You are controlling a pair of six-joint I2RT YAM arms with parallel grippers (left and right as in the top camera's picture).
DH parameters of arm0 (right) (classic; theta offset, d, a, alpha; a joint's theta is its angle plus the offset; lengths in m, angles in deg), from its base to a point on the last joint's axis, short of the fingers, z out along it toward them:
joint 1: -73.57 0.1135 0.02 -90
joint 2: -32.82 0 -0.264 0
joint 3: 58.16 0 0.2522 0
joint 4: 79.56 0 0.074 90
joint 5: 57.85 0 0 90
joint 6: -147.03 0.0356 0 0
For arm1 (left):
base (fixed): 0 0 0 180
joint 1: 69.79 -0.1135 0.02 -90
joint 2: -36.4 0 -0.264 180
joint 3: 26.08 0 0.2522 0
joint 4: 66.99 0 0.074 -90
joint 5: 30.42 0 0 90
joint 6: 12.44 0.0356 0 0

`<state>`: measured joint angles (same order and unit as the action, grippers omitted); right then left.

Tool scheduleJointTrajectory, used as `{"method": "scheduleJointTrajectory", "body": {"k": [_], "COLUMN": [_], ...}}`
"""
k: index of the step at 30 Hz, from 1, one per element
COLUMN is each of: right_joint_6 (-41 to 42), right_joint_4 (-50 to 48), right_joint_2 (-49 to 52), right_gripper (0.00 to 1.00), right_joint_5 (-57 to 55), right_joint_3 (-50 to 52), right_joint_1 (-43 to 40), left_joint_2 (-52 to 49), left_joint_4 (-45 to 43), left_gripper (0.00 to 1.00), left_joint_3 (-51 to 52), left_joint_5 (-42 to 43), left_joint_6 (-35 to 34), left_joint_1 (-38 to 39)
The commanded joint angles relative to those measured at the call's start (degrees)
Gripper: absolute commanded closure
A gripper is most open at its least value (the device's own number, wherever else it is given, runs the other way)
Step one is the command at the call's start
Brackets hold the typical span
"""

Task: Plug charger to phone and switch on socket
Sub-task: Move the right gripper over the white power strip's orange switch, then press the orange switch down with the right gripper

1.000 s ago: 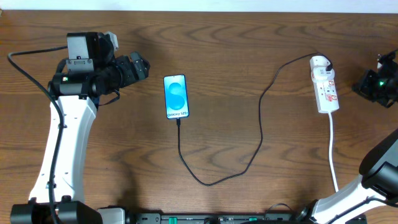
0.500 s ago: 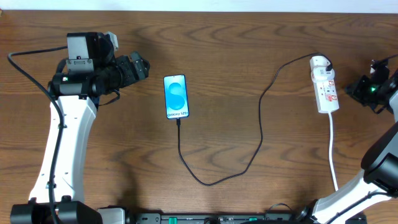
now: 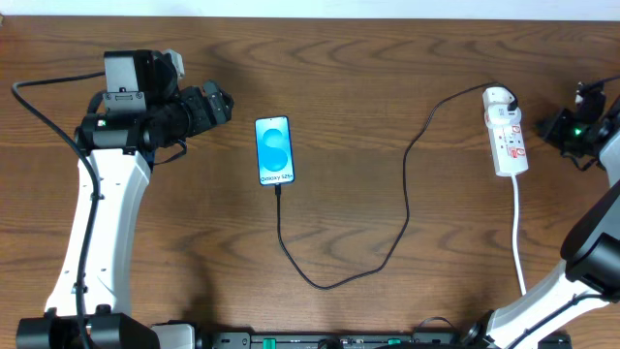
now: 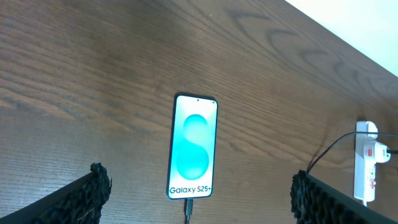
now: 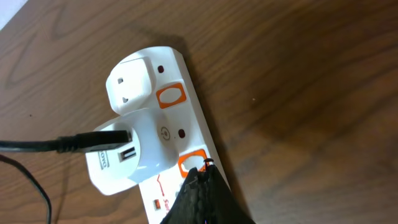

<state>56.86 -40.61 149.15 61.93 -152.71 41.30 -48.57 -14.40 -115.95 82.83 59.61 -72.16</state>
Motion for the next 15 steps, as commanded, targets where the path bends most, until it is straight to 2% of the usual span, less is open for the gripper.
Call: {"method": "scheduleJointTrajectory", "body": {"k": [1,15], "right_joint_6": [1.64,13.29], "right_joint_4": [-0.85,-3.3], "right_joint_2": [1.99,6.27], "right_gripper": [0.99,0.99], "right_joint_5": [0.81,4.02], "right_joint_3": [0.26,0.26], "right_joint_1": [0.5,0.5], "left_joint_2": [-0.11,-0.11], "left_joint_4": [0.17,0.17], "left_gripper": [0.06,0.06], "left_joint_3": [-0.33,-0.33], "left_joint_5": [0.09,0.09], "left_joint_6": [0.55,0.55], "left_joint_1": [-0.04,-0.04]}}
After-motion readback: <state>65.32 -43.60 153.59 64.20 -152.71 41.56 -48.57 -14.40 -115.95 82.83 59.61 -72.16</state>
